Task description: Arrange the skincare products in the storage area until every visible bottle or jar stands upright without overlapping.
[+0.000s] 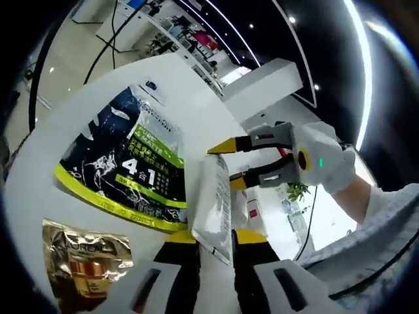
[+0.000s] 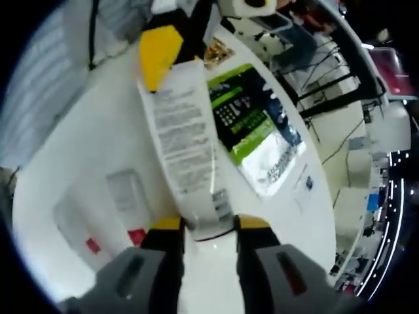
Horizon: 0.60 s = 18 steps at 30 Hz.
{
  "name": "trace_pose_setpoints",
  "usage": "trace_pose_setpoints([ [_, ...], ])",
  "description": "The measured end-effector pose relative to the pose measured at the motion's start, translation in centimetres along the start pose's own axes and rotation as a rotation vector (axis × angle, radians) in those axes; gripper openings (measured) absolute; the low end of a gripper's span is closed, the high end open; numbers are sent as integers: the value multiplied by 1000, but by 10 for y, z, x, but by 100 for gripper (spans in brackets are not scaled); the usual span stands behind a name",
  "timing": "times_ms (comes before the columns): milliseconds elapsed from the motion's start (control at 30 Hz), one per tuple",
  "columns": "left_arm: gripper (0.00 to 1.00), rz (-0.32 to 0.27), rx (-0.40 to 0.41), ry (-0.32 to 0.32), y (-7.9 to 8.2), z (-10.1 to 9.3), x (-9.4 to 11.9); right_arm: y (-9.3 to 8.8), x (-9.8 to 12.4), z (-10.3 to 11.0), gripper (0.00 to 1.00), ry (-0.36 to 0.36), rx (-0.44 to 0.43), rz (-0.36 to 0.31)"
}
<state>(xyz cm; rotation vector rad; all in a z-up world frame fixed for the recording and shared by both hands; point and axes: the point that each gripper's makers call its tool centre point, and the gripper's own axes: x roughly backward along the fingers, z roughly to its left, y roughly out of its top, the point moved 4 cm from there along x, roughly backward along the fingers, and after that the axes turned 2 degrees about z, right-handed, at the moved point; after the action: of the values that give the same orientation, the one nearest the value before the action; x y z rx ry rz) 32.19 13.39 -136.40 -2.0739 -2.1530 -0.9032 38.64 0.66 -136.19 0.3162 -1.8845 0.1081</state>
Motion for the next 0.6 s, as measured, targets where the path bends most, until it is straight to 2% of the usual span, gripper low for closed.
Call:
trace_pose_setpoints([
  [100, 14, 1, -1, 7, 3, 1, 3, 0, 1, 1, 28, -38, -52, -19],
  [133, 14, -2, 2, 4, 5, 1, 4, 0, 2, 2, 28, -54, -92, -20],
  [300, 10, 17, 21, -6, 12, -4, 9, 4, 4, 6, 29, -126, -140, -12],
  [433, 9, 16, -22, 6, 22, -14, 15, 4, 6, 5, 29, -194, -256, -59],
  [600, 10, 34, -154, 54, 36, -25, 15, 1, 9, 4, 29, -250, -338, -67],
])
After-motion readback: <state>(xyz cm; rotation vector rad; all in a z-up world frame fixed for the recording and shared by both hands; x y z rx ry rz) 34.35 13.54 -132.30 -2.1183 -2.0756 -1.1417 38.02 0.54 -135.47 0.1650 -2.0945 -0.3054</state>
